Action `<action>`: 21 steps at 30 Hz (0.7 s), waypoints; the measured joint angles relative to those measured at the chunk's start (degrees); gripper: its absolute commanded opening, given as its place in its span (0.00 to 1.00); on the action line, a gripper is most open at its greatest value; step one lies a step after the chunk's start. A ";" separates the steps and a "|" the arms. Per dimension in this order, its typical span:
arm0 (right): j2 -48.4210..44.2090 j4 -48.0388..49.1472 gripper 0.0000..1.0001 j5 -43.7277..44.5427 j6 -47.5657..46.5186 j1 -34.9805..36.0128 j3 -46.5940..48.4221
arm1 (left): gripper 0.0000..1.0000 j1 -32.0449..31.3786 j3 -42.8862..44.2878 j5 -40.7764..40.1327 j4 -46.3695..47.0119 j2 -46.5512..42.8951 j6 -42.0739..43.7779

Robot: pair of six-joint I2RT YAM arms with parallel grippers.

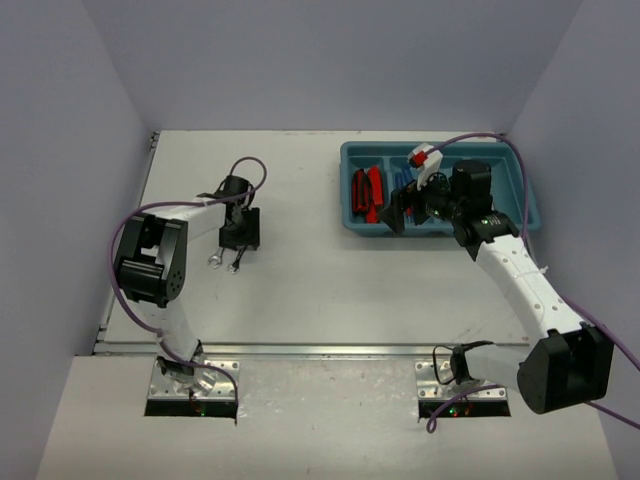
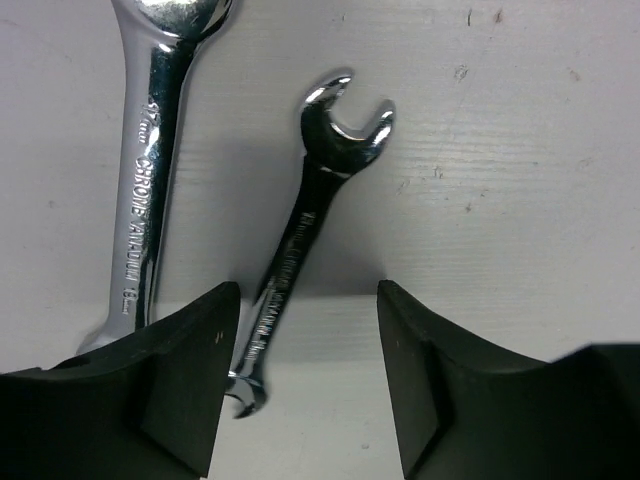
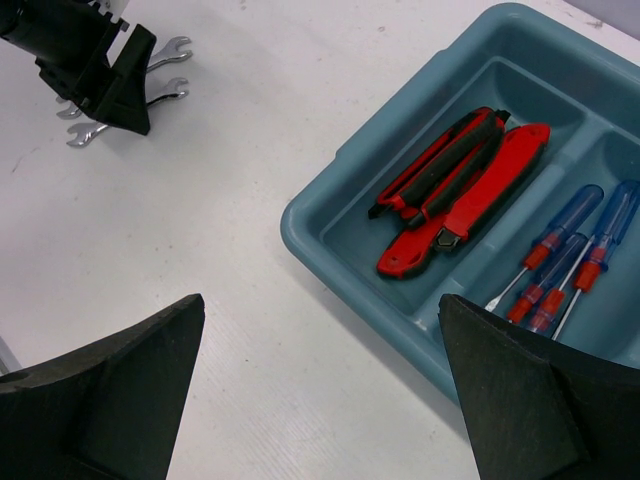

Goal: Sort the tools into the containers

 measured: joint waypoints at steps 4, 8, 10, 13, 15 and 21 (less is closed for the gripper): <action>-0.16 0.34 0.99 0.57 0.18 0.00 -0.04 | 0.05 0.19 -1.18 1.07 0.67 -0.66 -0.50; -0.22 1.47 0.99 1.92 2.31 0.00 -0.25 | 0.00 -0.25 -0.65 1.90 0.15 -0.01 -1.41; -0.21 1.92 0.99 2.03 4.36 0.00 -0.26 | 0.00 -0.77 -0.34 1.72 -0.05 0.22 -2.19; 0.20 2.08 0.99 0.52 8.05 0.00 -0.14 | 0.00 -1.96 -0.25 0.86 -0.03 0.29 -3.50; 1.39 1.90 0.99 -2.81 10.19 -0.04 0.44 | 0.00 -3.12 -0.15 0.34 -0.03 0.32 -4.66; 6.90 6.61 0.99 -16.04 19.03 0.24 1.22 | 0.00 -6.20 -1.09 3.86 2.14 -0.20 -7.73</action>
